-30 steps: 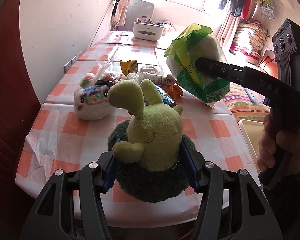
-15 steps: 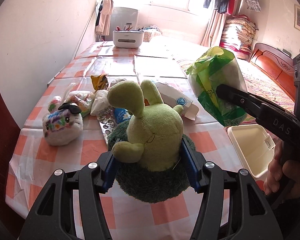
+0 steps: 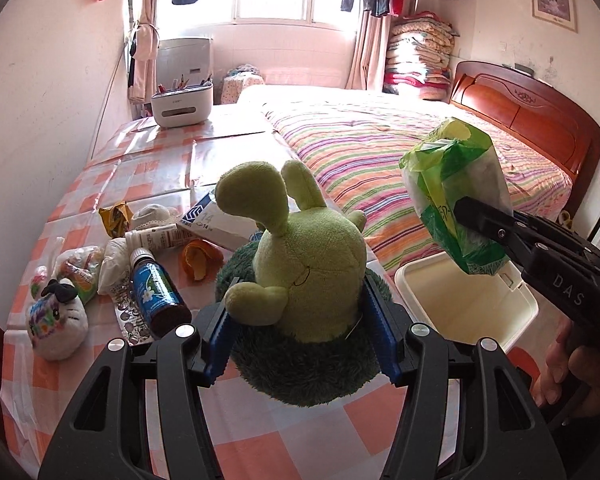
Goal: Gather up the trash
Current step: 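Carry the green plastic bag with the right gripper over the cream bin, then open the right gripper to drop the green bag into the bin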
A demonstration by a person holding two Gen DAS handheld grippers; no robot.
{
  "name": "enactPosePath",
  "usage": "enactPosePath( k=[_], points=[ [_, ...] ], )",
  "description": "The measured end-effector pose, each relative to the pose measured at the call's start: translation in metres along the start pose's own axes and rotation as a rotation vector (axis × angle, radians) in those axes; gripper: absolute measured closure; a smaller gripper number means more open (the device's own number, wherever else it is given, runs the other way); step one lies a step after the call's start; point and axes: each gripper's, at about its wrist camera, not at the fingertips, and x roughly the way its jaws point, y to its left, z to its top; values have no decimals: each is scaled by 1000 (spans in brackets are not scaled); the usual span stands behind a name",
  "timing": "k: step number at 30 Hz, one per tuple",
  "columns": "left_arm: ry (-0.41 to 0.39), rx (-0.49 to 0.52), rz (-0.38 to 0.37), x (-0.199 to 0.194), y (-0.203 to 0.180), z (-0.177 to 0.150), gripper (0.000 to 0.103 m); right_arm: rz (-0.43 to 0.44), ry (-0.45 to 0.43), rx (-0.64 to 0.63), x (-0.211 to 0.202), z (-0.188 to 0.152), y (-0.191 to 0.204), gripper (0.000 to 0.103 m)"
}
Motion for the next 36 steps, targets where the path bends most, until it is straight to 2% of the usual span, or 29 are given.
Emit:
enactPosePath(
  k=[9, 13, 20, 25, 27, 28, 29, 36],
  points=[
    [8, 61, -60, 14, -36, 8, 46, -120, -7, 78, -24, -18, -41, 88],
    [7, 92, -85, 18, -54, 10, 46, -202, -5, 100, -32, -28, -57, 88],
    [17, 129, -118, 25, -76, 10, 46, -273, 21, 184, -39, -44, -83, 85],
    [39, 140, -146, 34, -87, 10, 45, -275, 18, 201, -42, -47, -88, 84],
    [45, 148, -157, 36, -93, 10, 45, -273, 14, 227, -42, -45, -92, 72],
    [47, 151, -162, 37, -96, 10, 45, -264, 8, 245, -44, -47, -94, 57],
    [48, 154, -167, 37, -99, 10, 45, -262, -3, 259, -47, -47, -95, 49],
    [66, 176, -198, 44, -118, 8, 44, -270, -89, 293, -65, -43, -98, 47]
  ],
)
